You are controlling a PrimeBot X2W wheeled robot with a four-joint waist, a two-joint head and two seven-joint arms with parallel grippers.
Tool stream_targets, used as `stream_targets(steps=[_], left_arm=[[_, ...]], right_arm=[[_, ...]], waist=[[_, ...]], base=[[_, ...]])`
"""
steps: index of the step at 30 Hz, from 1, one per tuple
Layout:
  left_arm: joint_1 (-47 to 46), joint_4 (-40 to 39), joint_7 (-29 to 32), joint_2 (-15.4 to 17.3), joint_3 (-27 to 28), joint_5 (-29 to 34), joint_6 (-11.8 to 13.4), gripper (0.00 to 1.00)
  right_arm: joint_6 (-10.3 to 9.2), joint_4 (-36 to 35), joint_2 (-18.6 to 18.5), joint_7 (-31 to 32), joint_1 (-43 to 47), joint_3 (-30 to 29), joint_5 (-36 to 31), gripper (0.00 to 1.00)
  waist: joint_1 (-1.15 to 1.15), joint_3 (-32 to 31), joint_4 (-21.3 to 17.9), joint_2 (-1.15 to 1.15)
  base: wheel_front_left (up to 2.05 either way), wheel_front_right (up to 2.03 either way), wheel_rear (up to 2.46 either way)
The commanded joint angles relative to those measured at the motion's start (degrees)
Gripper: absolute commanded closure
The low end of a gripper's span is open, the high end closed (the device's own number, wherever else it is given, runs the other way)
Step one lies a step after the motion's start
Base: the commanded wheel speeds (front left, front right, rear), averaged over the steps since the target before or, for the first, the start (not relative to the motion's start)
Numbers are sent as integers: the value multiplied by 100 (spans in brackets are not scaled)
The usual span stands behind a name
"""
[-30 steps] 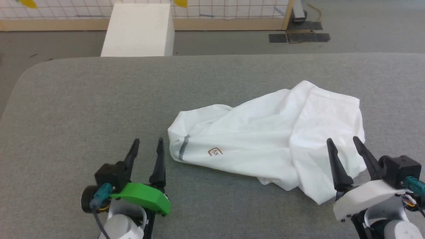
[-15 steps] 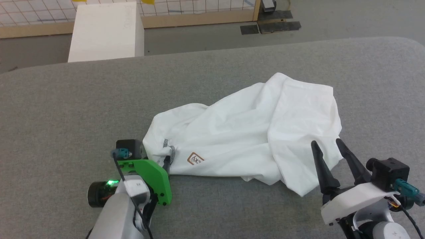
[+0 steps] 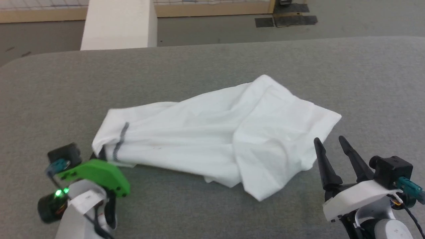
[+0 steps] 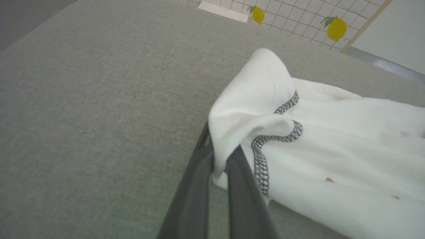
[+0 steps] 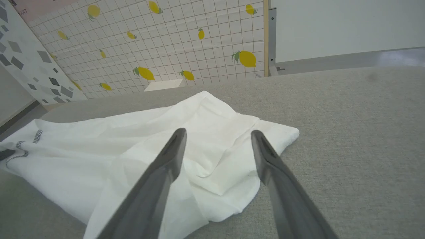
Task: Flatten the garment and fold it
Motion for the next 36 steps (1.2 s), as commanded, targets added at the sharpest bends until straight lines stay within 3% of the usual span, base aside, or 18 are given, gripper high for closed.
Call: stream_targets(steps=[1, 2, 3, 4, 8, 17, 18, 19, 21, 22, 29, 36], left_arm=[[211, -94, -42, 77, 86, -45, 53, 100], [308, -148, -30, 81, 108, -71, 54, 100], [412, -197, -6, 75, 118, -112, 40, 66], [485, -226, 14, 63, 112, -156, 9, 1], [698, -332, -61, -13, 31, -298, -140, 0], [718, -592, -1860, -151, -77, -131, -338, 0], [698, -572, -1965, -158, -82, -117, -353, 0], [668, -545, -2062, -167, -92, -103, -374, 0], [615, -497, -2165, -184, -115, -86, -410, 0], [596, -466, -2190, -193, -132, -89, -432, 0], [514, -289, -2260, -239, -218, -91, -448, 0], [509, -246, -2276, -234, -223, -80, -466, 0]], right_arm=[[-8, 0, 9, 26, -45, -11, -30, 0], [-8, -4, 9, 54, -41, -13, -36, 0], [-8, -3, 9, 101, -35, -24, -31, 0], [-8, -5, 9, 145, -42, -14, -33, 0], [-8, -22, 9, 506, -92, 157, 0, 0], [-8, -81, 9, 2345, -197, 280, -271, 0], [-8, -101, 9, 2493, -224, 290, -328, 15], [-8, -128, 9, 2666, -258, 306, -428, 52], [-8, -196, 9, 2865, -335, 353, -531, 88], [-8, -225, 9, 2908, -369, 351, -558, 100], [-8, -433, 9, 2805, -535, 201, -606, 100], [-8, -829, 9, 1527, -485, -1237, -391, 100]], waist=[[0, -72, 266, 0], [0, -84, 318, 0], [0, -92, 394, 0], [0, -91, 448, 0], [0, -83, 675, 0], [0, -1, 1027, 0], [0, 7, 1045, 0], [0, 17, 1068, 0], [0, 26, 1094, 0], [0, 28, 1103, 0], [0, 17, 1054, 0], [0, -67, 934, 0]], base=[[0, 0, 0], [0, 0, 0], [0, 0, 0], [0, 0, 0], [0, 0, 0], [0, 0, 0], [0, 0, 0], [0, 0, 0], [0, 0, 0], [0, 0, 0], [0, 0, 0], [0, 0, 0]])
